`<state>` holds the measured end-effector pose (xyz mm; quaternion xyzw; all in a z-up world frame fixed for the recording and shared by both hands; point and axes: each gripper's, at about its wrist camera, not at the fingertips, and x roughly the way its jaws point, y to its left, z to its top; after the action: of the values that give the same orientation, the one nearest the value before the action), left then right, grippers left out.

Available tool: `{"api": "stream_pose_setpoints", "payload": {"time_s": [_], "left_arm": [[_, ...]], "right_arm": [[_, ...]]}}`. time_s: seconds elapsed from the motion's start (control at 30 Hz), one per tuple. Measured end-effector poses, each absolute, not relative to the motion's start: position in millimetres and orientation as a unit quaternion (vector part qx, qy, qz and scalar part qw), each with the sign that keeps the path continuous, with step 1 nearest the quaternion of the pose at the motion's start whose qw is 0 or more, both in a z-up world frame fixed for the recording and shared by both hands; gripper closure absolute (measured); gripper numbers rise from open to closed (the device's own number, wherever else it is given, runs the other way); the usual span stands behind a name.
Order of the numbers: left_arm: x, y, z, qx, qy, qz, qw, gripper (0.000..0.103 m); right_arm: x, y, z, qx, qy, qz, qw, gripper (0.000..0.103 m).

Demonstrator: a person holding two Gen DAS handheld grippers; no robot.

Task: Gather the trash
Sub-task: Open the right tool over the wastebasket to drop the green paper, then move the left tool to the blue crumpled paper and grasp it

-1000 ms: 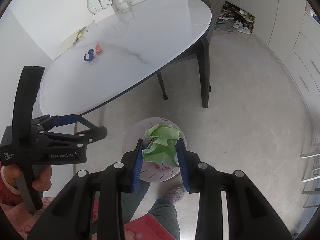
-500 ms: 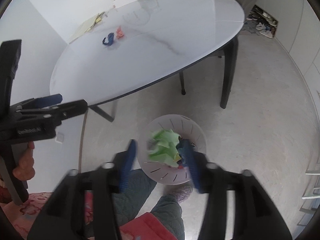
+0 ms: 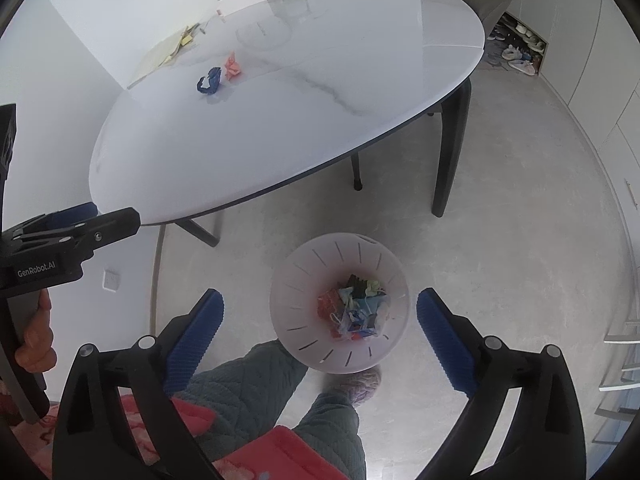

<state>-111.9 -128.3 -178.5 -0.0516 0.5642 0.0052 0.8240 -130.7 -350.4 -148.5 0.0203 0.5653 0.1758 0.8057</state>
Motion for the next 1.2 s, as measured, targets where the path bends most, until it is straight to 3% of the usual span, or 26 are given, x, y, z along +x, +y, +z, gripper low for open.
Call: {"api": "stream_pose_setpoints", "payload": {"time_s": [0.47, 0.83, 1.03, 1.2], "left_arm": [[-78.4, -45.4, -166.2, -0.071, 0.540, -0.009, 0.839, 0.009], [-23.8, 72.1, -182.8, 0.023, 0.546, -0.085, 0.833, 0.009], [9.4, 81.4, -201.7, 0.070, 0.541, -0.154, 0.824, 0.009], [61.5, 57.5, -218.6, 0.039, 0.535, -0.187, 0.823, 0.009]], "right_arm": [[-85.5, -267.6, -114.6, -0.017, 0.538, 0.130, 0.833, 0.002], [-30.6, -152.4, -128.3, 0.063, 0.532, 0.063, 0.842, 0.002], [-23.2, -127.5, -126.8, 0.050, 0.545, 0.027, 0.836, 0.002], [-10.5, -136.8, -128.1, 0.067, 0.549, -0.006, 0.833, 0.002]]}}
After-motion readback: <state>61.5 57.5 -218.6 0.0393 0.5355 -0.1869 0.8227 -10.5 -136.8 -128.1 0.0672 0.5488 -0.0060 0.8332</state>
